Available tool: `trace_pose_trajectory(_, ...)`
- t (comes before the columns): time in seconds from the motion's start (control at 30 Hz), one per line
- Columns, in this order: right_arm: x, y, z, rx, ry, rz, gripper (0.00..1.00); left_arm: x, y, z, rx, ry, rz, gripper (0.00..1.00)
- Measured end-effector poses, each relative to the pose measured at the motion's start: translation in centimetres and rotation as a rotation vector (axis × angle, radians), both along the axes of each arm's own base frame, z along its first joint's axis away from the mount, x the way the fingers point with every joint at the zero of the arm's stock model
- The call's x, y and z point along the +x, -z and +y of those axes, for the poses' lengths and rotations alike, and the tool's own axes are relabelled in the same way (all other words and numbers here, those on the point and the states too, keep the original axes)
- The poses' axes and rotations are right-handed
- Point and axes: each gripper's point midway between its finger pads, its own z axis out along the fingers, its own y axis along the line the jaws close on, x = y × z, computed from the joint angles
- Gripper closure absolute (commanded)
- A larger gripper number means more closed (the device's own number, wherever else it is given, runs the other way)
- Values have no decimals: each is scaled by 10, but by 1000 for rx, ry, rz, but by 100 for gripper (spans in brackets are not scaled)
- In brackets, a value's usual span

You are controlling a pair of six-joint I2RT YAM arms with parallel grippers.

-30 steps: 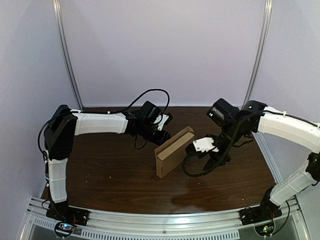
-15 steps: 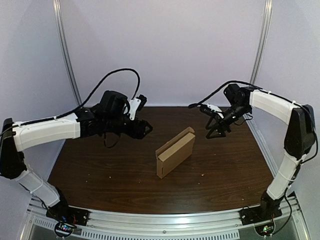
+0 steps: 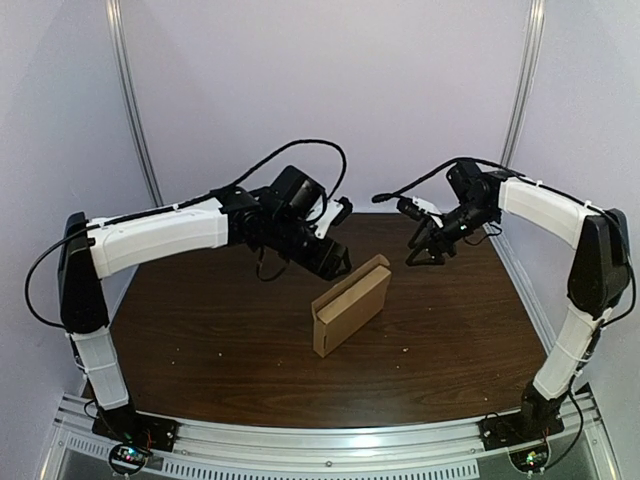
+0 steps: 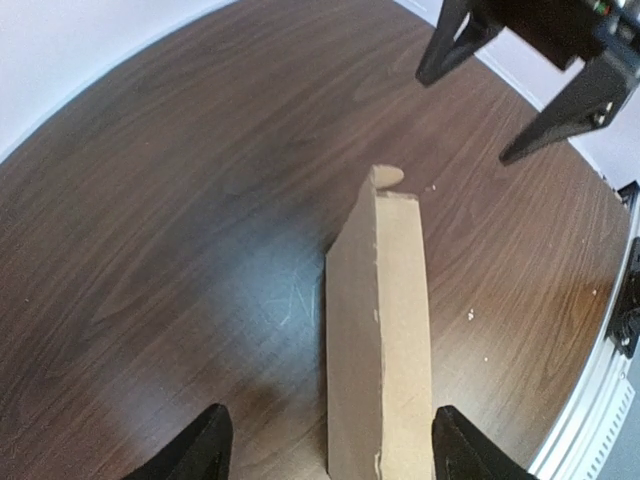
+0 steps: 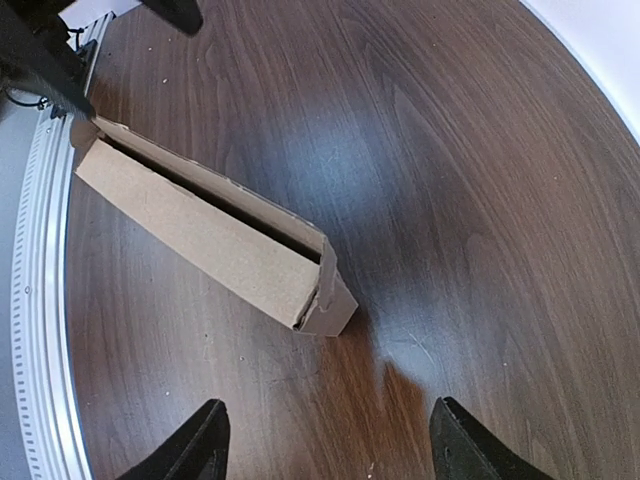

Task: Fold the paper box

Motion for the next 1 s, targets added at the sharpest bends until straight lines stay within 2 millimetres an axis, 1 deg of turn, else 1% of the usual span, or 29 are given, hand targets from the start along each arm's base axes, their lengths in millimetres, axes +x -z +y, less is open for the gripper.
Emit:
trace_pose_trajectory(0.07,-4,-5,-2,1,19,0,31,-9,13,-5,42,23,28,28)
trace_pose_trajectory(0.13,-7,-5,-3,-1,32,13,31,-18,25,-9,79,46,52,27)
trace_pose_trajectory(0.2,-9,0,-4,-5,42,34,31,-27,37,-15,122,71,73,27)
trace_pose_trajectory(0.27,-13,8,-6,-12,49,60,31,-31,44,-21,158,83,77,27)
trace_pose_trajectory(0.33,-17,13,-7,-18,54,82,31,-32,48,-24,195,83,69,27)
trace_pose_trajectory(0.4,-18,14,-7,-18,61,93,31,-35,51,-26,227,86,62,27)
trace_pose_trajectory(0.57,-19,8,-8,-12,63,78,31,-37,56,-24,288,87,60,38)
trace_pose_trajectory(0.63,-21,5,-8,-10,63,72,31,-36,60,-25,305,91,59,41)
trace_pose_trajectory(0.77,-22,3,-8,-7,74,78,31,-40,68,-23,340,106,67,41)
trace_pose_trajectory(0.87,-22,2,-8,-5,85,86,31,-42,70,-22,356,113,70,42)
trace_pose_trajectory(1.0,-22,-3,-9,-2,106,89,31,-43,67,-24,365,124,59,53)
